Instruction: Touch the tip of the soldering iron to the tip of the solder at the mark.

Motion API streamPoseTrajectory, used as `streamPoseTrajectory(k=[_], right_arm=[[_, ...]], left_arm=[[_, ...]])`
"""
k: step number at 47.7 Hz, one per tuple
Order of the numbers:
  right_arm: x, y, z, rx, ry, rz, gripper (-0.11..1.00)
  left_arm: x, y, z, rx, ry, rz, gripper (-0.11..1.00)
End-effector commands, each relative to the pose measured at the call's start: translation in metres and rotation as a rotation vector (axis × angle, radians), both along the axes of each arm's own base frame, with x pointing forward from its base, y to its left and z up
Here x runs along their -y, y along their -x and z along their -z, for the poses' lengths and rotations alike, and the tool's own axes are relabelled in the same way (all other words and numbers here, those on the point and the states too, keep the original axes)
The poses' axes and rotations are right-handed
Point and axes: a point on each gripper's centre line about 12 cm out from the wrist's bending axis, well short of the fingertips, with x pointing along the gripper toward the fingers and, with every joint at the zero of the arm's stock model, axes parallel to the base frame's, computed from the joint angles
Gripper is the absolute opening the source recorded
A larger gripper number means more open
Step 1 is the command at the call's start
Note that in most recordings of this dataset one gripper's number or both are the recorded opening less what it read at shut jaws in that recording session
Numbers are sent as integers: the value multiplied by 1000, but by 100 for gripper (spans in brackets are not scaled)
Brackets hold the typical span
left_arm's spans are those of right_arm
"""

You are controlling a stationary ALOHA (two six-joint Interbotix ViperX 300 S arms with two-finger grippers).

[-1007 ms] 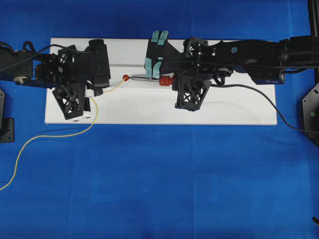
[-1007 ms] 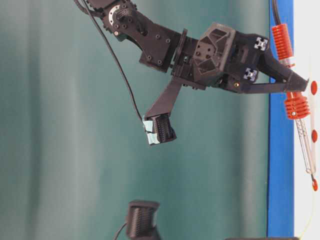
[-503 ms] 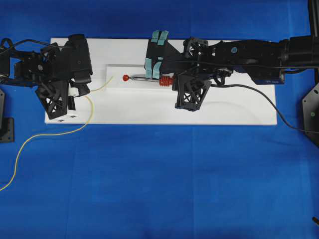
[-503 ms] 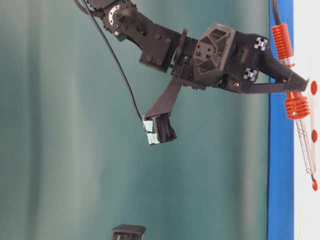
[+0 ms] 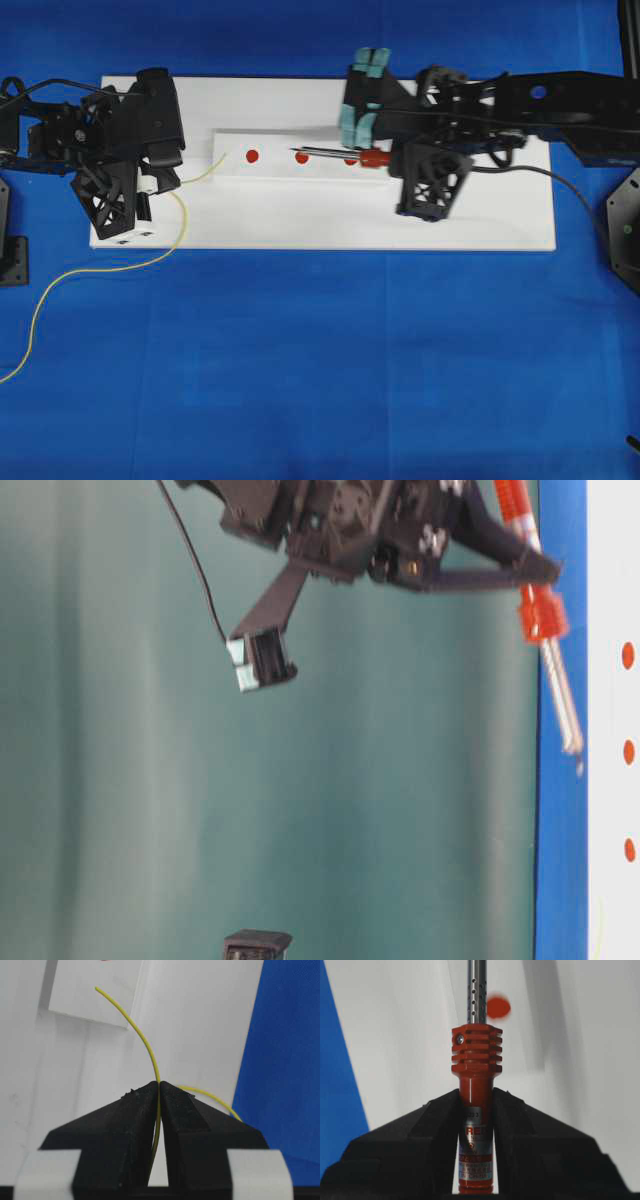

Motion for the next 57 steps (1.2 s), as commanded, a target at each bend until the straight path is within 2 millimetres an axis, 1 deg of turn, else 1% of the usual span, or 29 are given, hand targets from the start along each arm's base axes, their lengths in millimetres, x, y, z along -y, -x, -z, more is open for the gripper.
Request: streamPoseTrajectory(k=[1, 8, 14, 20, 36, 43, 50, 57], right_arm=[[0, 7, -11, 13, 0, 10, 6], [-1, 13, -10, 0, -7, 22, 6], [-1, 15, -9, 8, -3, 20, 6], [-1, 14, -10, 10, 2, 18, 6], [-1, 16, -8, 2, 3, 15, 6], [-1, 17, -7, -1, 2, 18, 6], [-1, 19, -4, -9, 3, 16, 6], [-1, 19, -3, -6, 7, 14, 6]], left_arm=[[1, -3, -8, 34, -3, 1, 2], [0, -3, -9, 33, 2, -5, 2], [0, -6, -10, 36, 1, -5, 2], [-1, -15, -12, 43, 0, -5, 2], [3, -68, -24, 48, -2, 29, 2], [1, -85, -21, 16, 3, 24, 2], [0, -100, -14, 0, 4, 26, 2], [0, -109, -8, -12, 6, 24, 2]])
